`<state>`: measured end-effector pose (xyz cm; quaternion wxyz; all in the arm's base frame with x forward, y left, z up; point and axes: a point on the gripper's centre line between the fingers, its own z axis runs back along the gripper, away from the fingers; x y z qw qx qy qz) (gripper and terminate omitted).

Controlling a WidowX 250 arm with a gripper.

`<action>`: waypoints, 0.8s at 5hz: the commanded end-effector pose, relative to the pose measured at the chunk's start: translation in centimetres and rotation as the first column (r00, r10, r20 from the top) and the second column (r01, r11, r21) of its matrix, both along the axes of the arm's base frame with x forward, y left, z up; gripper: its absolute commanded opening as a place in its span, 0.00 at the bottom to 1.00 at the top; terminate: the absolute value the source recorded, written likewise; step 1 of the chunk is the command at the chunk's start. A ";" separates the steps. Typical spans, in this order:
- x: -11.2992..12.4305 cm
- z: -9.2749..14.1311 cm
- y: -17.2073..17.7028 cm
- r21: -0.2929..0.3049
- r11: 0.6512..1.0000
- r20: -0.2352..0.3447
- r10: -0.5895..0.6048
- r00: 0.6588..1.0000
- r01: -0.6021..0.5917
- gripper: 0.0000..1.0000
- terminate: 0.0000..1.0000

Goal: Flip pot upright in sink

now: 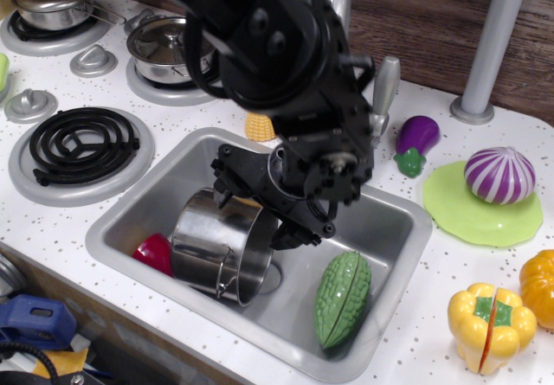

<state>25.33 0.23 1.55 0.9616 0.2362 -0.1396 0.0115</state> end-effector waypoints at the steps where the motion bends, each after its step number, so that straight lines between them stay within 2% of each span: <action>1: 0.4 0.3 0.5 0.032 0.999 0.038 -0.021 0.999 0.020 1.00 0.00; 2: 0.7 0.0 1.6 0.103 0.994 0.057 -0.054 0.997 0.048 1.00 0.00; 3: 0.8 -0.1 2.4 0.125 0.990 0.067 -0.073 0.995 0.064 1.00 0.00; 4: 0.8 -0.7 2.7 0.145 0.988 0.109 -0.063 0.992 0.047 1.00 0.00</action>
